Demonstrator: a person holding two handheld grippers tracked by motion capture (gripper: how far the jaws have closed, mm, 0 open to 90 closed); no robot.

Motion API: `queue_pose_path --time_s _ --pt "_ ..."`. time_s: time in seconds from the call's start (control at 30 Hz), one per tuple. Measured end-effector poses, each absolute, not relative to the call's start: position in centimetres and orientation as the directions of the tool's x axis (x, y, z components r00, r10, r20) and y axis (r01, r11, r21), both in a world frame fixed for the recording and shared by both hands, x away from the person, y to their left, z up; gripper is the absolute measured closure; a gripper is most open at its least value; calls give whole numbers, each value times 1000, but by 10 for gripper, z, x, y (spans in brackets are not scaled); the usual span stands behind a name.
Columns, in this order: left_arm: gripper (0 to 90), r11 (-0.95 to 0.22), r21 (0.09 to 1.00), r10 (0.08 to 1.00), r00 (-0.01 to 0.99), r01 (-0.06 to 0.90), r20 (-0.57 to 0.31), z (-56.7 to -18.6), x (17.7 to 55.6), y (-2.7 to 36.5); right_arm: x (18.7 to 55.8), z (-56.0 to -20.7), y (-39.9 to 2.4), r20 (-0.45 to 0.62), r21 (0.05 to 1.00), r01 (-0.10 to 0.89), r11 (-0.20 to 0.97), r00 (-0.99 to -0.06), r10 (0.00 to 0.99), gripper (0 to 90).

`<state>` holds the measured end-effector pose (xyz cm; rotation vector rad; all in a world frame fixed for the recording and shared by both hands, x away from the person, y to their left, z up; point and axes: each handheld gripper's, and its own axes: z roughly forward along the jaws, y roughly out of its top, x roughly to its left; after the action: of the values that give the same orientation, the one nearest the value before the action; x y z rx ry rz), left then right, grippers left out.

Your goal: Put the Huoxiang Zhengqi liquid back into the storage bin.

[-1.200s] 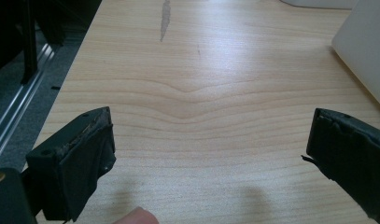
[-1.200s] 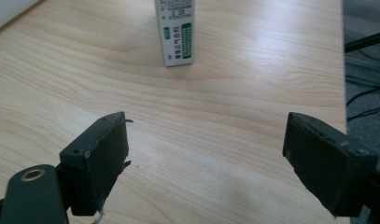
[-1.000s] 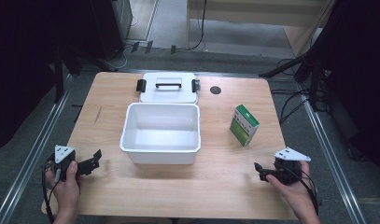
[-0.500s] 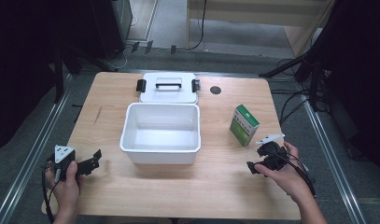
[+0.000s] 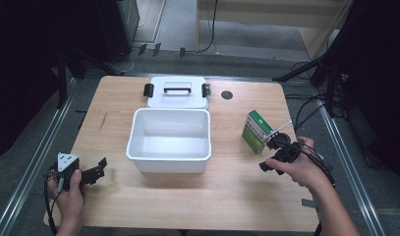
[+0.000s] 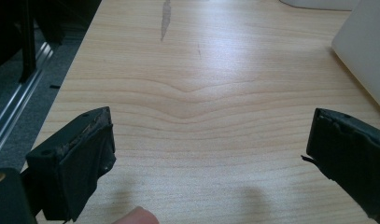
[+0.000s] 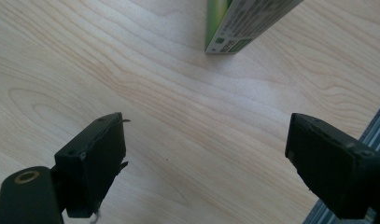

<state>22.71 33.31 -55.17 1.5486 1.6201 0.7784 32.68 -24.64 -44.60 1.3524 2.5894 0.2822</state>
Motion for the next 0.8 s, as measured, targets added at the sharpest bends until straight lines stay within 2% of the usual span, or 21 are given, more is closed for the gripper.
queue_pose_path --time_s 0.27,0.8 --pt "18 84 839 994 14 538 -108 -552 227 333 340 -430 -237 -94 232 789 570 -565 820 87" --pt "17 80 839 994 18 539 -106 -552 227 333 367 -407 -224 -119 207 790 577 -565 816 138"
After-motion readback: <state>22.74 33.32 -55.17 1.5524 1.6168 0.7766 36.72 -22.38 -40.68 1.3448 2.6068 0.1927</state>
